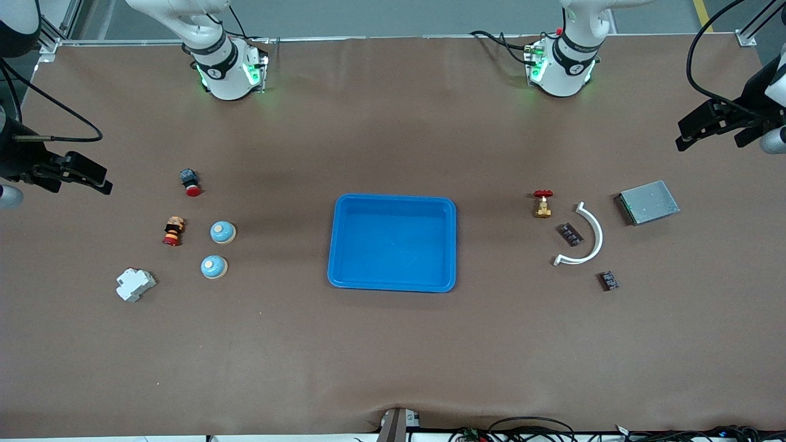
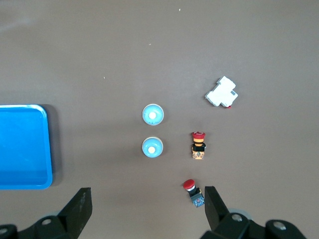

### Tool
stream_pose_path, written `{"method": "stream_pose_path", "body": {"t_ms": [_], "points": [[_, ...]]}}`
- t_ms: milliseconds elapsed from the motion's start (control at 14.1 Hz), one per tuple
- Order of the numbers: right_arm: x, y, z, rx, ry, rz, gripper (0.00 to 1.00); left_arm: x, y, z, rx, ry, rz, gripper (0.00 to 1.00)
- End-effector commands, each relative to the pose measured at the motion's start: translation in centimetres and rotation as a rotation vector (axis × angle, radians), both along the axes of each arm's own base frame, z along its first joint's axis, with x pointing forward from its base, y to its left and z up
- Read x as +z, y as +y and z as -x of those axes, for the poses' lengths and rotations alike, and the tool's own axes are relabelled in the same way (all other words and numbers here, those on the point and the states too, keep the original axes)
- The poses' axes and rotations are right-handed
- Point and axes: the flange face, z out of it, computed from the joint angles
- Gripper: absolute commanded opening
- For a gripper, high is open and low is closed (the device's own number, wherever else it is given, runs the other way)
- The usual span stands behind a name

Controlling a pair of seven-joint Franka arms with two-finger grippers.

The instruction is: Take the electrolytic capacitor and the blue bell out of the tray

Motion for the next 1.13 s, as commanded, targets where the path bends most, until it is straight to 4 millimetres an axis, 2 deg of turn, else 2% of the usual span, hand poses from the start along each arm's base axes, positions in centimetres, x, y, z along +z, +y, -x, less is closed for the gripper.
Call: {"method": "stream_pose_path", "body": {"t_ms": [0, 424, 566, 778, 990, 1061], "points": [[0.2, -0.3, 2.1, -0.001, -0.038, 0.003, 1.0, 0.1, 0.2, 0.5, -0.007, 0.011, 0.003, 1.0], [0.0, -0.6, 2.2, -0.005, -0.049, 0.003, 1.0, 0.2, 0.3, 1.1, 0.018, 0.01, -0.002, 1.0], [-0.4, -0.7, 2.2, -0.006, -0.038, 0.003, 1.0, -0.5, 0.5, 1.2, 0.021, 0.026, -0.004, 1.0], [-1.7, -1.0, 2.3, -0.012, -0.006, 0.002, 1.0, -0.6, 1.3, 2.1, 0.036, 0.023, -0.007, 1.0], [-2.0, -1.0, 2.5, -0.013, 0.016, 0.002, 1.0, -0.8, 1.0, 3.9, 0.033, -0.012, -0.016, 1.0], [-2.0, -1.0, 2.6, -0.014, 0.02, 0.002, 1.0, -0.7, 0.9, 3.7, 0.03, -0.019, -0.016, 1.0]]}}
